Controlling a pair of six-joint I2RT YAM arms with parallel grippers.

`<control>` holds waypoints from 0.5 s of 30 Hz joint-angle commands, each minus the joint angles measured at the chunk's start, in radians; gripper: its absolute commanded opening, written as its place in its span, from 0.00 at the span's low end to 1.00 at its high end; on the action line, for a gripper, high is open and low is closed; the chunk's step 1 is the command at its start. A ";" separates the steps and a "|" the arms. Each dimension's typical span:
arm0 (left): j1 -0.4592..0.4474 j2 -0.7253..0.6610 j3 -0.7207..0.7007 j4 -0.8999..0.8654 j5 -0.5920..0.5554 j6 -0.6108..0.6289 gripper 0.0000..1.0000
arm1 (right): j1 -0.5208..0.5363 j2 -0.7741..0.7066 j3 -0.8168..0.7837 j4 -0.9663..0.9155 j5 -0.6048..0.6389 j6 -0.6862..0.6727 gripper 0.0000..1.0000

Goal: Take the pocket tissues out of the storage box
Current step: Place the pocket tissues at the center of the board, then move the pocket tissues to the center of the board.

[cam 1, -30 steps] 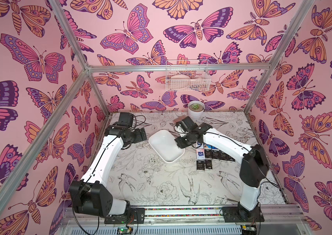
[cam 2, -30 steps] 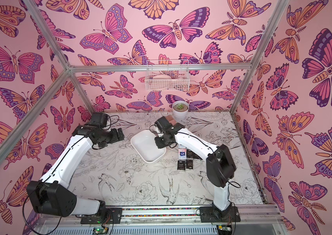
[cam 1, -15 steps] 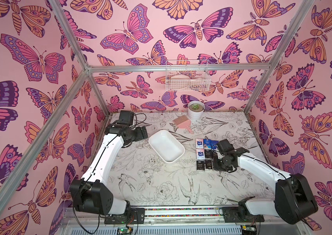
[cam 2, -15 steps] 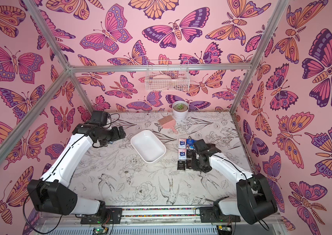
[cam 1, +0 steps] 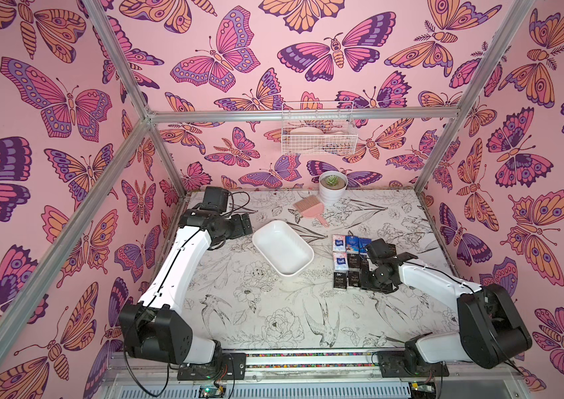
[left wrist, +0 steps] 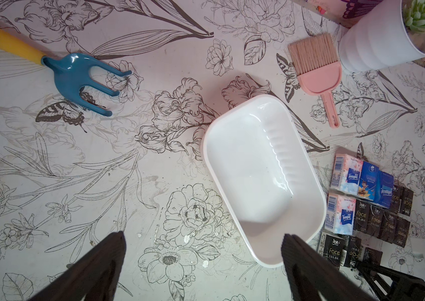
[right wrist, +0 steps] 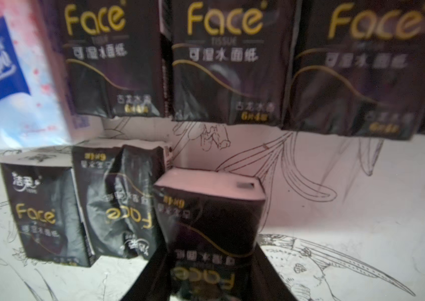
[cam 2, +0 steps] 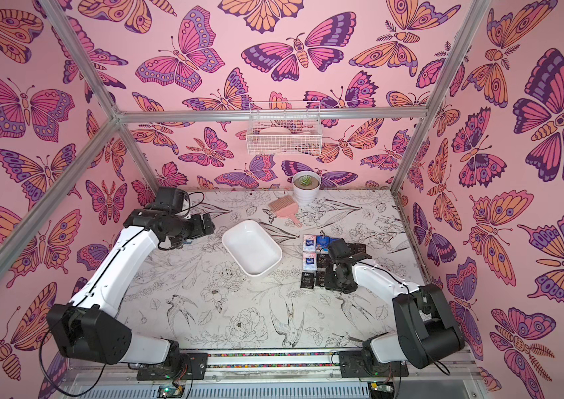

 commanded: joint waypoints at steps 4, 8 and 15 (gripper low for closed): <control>-0.007 0.000 0.014 -0.010 0.006 0.003 1.00 | -0.011 -0.064 0.018 -0.049 0.029 0.001 0.49; -0.008 0.001 0.016 -0.011 0.006 0.003 1.00 | -0.013 -0.089 0.020 -0.061 0.024 -0.003 0.51; -0.013 -0.001 0.011 -0.010 0.001 0.002 1.00 | -0.021 -0.062 0.001 -0.039 0.030 -0.006 0.51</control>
